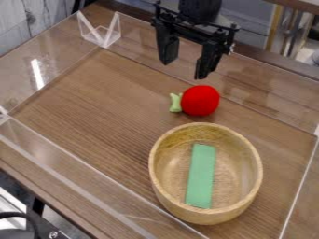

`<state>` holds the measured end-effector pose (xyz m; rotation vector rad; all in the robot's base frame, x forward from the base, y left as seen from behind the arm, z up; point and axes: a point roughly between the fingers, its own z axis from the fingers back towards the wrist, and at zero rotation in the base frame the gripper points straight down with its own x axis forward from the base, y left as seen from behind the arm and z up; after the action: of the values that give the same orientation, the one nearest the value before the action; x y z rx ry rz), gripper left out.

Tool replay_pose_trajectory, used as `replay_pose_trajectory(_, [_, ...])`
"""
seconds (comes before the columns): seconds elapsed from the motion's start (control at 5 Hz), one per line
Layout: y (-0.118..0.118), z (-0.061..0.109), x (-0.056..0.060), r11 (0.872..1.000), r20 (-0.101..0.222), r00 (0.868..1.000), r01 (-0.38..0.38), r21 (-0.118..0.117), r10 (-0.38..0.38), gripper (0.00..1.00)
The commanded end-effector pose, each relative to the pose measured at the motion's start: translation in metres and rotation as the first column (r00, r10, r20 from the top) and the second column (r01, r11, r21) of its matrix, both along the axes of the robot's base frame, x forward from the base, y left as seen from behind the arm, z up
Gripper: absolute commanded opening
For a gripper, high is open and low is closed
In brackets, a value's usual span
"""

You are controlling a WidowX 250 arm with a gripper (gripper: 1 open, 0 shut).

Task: Remove the green stick from the brown bowl and put it on the table

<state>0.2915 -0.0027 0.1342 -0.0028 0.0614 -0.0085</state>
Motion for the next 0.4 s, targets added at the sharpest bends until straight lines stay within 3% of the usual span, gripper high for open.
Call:
replay_pose_trajectory(0.0, [0.001,-0.007,-0.006,1.000,-0.025,1.000,-0.019,-0.015,0.019,1.00])
replay_pose_trajectory(0.2, [-0.019,-0.032,-0.027,0.997,-0.046,0.997,-0.063,-0.051,0.061,1.00])
